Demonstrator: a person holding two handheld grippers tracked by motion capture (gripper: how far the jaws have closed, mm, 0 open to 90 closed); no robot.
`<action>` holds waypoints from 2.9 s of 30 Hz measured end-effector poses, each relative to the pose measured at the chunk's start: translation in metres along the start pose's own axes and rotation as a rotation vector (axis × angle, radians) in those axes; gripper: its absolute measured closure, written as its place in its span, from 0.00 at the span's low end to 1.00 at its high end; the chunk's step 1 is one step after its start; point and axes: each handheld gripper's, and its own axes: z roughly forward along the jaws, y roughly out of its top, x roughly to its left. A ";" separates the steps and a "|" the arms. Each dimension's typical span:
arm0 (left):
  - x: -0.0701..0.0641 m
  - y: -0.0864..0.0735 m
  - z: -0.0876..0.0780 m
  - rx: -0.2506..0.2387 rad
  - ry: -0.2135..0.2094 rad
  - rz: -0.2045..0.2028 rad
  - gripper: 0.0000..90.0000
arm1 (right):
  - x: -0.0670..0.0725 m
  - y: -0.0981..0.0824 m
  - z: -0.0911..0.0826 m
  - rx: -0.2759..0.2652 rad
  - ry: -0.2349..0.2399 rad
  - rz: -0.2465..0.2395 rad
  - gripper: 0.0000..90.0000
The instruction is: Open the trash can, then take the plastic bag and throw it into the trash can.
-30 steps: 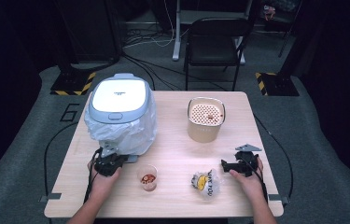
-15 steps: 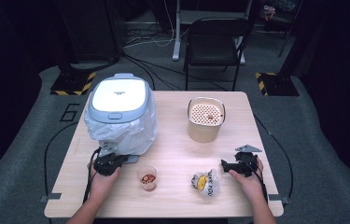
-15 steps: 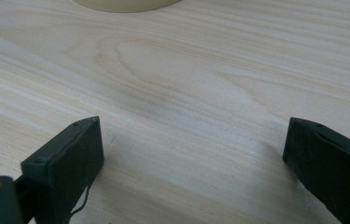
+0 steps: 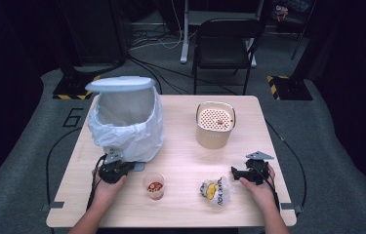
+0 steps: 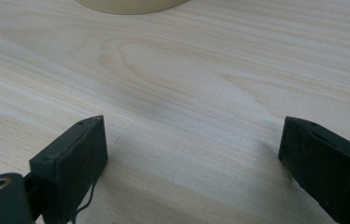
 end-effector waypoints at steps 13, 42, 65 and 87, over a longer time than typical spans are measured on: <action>0.001 0.001 0.001 0.011 -0.005 0.006 1.00 | 0.008 0.005 -0.006 0.040 0.047 -0.043 0.19; 0.000 0.001 -0.001 0.028 -0.001 -0.011 1.00 | 0.088 0.022 -0.089 -0.042 0.284 -0.108 0.25; -0.001 0.001 -0.001 0.028 -0.004 -0.011 1.00 | 0.129 -0.008 -0.073 0.028 0.304 -0.201 0.22; 0.000 0.000 -0.001 0.024 -0.012 -0.017 1.00 | 0.136 -0.011 -0.041 0.054 0.323 -0.254 0.59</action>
